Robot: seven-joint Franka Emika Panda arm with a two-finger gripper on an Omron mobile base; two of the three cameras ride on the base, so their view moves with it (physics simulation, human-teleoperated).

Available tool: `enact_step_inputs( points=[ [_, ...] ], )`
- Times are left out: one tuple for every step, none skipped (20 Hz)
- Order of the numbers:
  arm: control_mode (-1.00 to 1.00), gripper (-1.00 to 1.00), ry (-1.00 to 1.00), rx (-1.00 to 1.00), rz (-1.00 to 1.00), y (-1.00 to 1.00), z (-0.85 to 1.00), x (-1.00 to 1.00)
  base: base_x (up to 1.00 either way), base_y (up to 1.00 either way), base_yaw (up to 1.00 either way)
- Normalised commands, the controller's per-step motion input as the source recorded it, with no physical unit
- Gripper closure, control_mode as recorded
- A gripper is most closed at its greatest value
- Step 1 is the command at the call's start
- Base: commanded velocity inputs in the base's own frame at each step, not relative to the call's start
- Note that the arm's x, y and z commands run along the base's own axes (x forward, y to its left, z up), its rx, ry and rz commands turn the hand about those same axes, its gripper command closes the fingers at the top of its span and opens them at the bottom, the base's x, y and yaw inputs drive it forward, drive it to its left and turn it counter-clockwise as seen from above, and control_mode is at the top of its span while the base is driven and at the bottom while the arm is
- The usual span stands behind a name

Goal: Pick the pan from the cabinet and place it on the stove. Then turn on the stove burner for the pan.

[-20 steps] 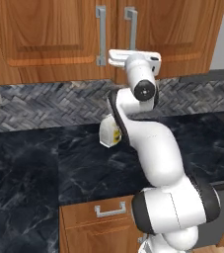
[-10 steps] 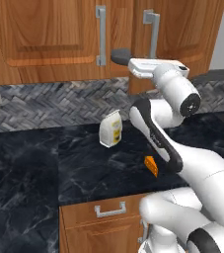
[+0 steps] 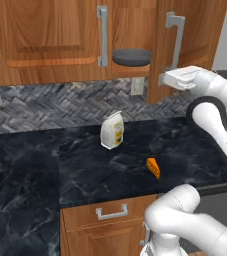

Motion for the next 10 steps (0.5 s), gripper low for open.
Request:
enact_step_inputs(
  points=[
    [-1.0,-1.0,0.07,0.0,0.33,-0.14,-0.25,-0.26,0.0,0.0,0.0],
    [-1.0,-1.0,0.06,0.0,0.32,-0.1,-0.22,-0.23,0.0,0.0,0.0],
    [-1.0,-1.0,0.04,0.0,0.31,-0.08,-0.23,-0.21,0.0,0.0,0.0],
    [-1.0,-1.0,0.03,0.0,0.28,-0.01,-0.21,-0.19,0.0,0.0,0.0],
    [-1.0,-1.0,0.0,0.0,0.24,0.0,-0.17,-0.2,0.0,0.0,0.0],
    [-1.0,-1.0,0.0,-0.01,0.18,0.0,-0.28,-0.22,0.0,0.0,0.0],
    [-1.0,-1.0,0.0,-0.01,0.13,0.0,-0.27,-0.36,0.0,0.0,0.0],
    [-1.0,-1.0,0.0,0.0,0.01,0.04,-0.11,-0.49,0.0,0.0,0.0],
    [-1.0,-1.0,-0.04,0.0,0.0,0.0,-0.08,-0.59,0.0,0.0,0.0],
    [-1.0,-1.0,-0.15,-0.01,0.0,0.0,0.0,-0.8,0.0,0.0,0.0]
  ],
)
